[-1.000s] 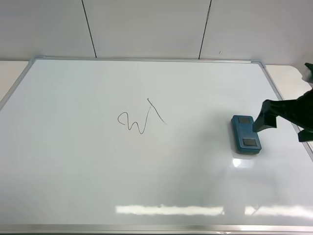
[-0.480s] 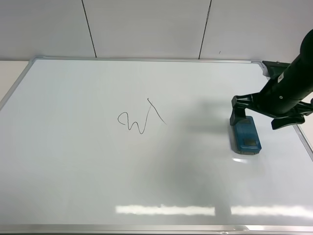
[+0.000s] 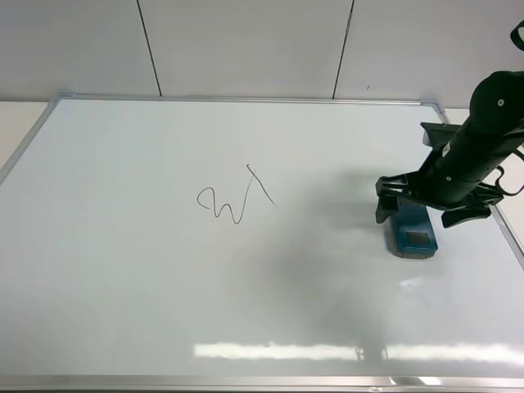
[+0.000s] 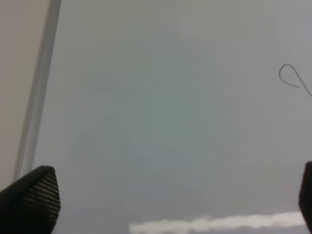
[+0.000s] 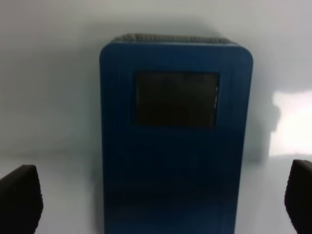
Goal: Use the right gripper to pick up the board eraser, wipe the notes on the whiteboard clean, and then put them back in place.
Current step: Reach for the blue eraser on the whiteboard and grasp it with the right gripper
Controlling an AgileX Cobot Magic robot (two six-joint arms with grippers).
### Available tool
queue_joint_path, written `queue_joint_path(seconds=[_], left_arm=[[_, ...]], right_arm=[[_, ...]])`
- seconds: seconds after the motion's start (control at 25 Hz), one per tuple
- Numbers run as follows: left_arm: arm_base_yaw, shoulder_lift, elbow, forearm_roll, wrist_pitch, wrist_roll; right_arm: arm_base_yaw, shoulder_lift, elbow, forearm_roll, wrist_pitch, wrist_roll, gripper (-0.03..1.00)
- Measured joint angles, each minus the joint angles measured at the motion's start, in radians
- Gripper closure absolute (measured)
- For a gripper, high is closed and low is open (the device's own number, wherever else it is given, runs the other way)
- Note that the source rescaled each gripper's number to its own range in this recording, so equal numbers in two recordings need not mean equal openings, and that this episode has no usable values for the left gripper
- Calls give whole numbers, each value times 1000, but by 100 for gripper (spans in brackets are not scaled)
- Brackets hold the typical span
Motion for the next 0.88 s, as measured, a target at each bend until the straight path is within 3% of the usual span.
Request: queue_joint_path(seconds=[0.48,0.52,0.56,0.6,0.64,0.68,0.88], left_arm=[[0,0,0,0,0,0],[0,0,0,0,0,0],[0,0,0,0,0,0],[0,0,0,0,0,0],[0,0,0,0,0,0],[0,0,0,0,0,0],[0,0,0,0,0,0]], right_arm=[[0,46,0,0,-8,7,-3],[0,46,0,0,-8,7,3],[0,46,0,0,-8,7,16],[0,46,0,0,-8,7,42],[0,46,0,0,-8,7,77],[0,46,0,0,-6,12,97],[0,46,0,0,9,12,96]])
